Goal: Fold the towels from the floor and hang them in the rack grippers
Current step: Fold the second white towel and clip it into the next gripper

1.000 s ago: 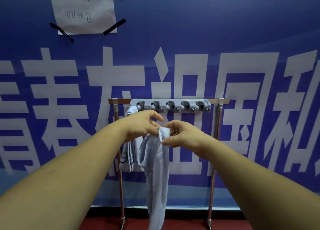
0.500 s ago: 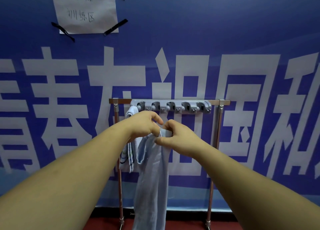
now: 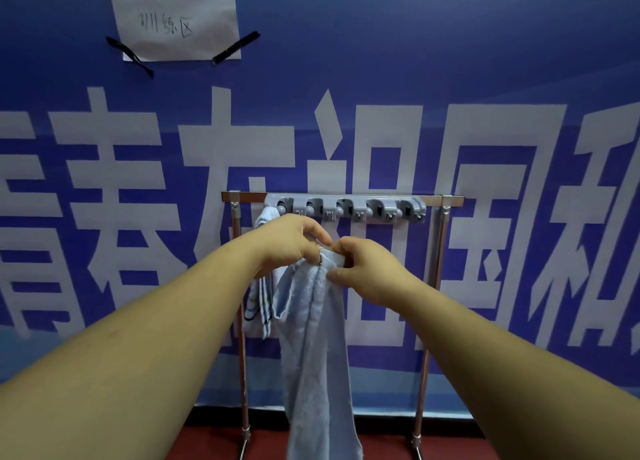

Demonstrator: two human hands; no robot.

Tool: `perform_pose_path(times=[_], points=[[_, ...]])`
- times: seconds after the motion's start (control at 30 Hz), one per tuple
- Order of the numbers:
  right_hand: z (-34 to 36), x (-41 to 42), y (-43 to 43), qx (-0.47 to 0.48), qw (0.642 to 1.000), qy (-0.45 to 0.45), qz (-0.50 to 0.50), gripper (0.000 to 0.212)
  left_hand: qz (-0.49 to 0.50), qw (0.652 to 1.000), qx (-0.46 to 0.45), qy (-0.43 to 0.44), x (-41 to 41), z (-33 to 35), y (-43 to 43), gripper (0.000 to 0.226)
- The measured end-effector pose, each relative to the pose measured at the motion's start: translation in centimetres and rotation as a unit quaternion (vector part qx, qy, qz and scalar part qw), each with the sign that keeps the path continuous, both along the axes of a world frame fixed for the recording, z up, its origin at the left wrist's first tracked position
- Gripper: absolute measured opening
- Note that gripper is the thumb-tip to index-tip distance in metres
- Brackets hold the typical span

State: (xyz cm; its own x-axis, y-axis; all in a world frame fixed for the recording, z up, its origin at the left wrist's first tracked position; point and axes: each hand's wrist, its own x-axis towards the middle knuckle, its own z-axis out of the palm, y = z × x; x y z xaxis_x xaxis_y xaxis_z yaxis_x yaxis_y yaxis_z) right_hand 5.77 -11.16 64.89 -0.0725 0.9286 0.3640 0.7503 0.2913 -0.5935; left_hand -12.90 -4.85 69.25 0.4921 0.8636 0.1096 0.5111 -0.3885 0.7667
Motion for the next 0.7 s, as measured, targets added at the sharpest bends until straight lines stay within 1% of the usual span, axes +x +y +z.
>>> perform_pose_path(times=[0.23,0.43,0.57,0.7], points=[[0.5,0.2,0.1,0.004,1.0,0.004,-0.014,0.013,-0.011,1.0,0.005,-0.021,-0.5,0.1,0.1,0.04],[0.9,0.0,0.0,-0.013,1.0,0.02,-0.001,0.018,-0.008,0.998,0.014,-0.064,-0.6,-1.4,-0.2,0.034],[0.5,0.0,0.3,-0.019,0.999,0.032,-0.005,0.019,-0.018,0.997,0.002,-0.074,-1.0,-2.3,0.0,0.031],[0.4,0.1,0.1,-0.02,0.999,0.033,-0.012,0.017,-0.023,0.995,0.008,-0.096,-1.1,-2.9,0.1,0.028]])
